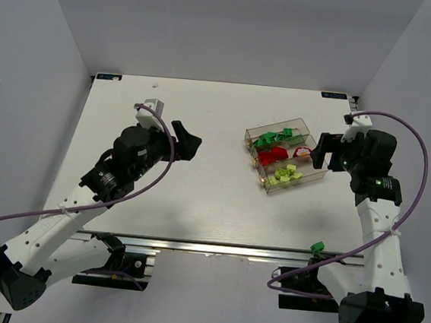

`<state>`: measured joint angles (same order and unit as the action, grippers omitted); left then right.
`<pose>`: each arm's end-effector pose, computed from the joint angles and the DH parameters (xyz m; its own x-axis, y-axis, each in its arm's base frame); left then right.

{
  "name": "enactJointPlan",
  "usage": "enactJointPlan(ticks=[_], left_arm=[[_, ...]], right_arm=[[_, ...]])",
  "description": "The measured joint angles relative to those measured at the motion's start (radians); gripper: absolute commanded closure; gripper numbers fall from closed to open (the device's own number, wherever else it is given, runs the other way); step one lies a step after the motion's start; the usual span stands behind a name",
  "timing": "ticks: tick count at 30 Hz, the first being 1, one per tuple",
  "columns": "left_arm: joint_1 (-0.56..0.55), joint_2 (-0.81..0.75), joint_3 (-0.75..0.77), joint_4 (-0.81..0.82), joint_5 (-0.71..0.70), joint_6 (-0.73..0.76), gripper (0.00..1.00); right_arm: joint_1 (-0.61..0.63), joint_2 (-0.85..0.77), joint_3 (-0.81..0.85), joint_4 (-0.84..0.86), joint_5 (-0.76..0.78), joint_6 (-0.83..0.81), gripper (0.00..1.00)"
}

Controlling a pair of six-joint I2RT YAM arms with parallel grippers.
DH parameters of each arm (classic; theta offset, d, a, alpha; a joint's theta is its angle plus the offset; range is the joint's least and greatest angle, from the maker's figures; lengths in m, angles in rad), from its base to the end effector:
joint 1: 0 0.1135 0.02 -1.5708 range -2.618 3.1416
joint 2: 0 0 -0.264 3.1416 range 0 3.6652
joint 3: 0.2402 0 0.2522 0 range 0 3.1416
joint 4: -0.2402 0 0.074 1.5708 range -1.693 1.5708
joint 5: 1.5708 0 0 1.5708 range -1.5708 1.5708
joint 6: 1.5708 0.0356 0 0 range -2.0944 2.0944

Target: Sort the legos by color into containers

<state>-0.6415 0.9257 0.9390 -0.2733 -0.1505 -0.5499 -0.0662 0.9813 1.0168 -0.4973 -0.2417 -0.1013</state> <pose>0.1722 -0.1219 0.3596 -0.4241 -0.3281 -0.8441 0.2978 0.8297 -0.4722 0.2132 -0.0056 0.3532 -0.4272 -0.0701 -0.9014 -0.1938 0.9809 0.0156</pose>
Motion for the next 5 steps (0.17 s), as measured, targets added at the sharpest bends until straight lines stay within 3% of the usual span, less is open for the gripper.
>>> enactJointPlan(ticks=[5], left_arm=[[0.0,-0.001,0.0,-0.005,-0.006,0.001,0.02]], right_arm=[[0.0,0.0,-0.002,-0.001,-0.002,0.006,0.1]])
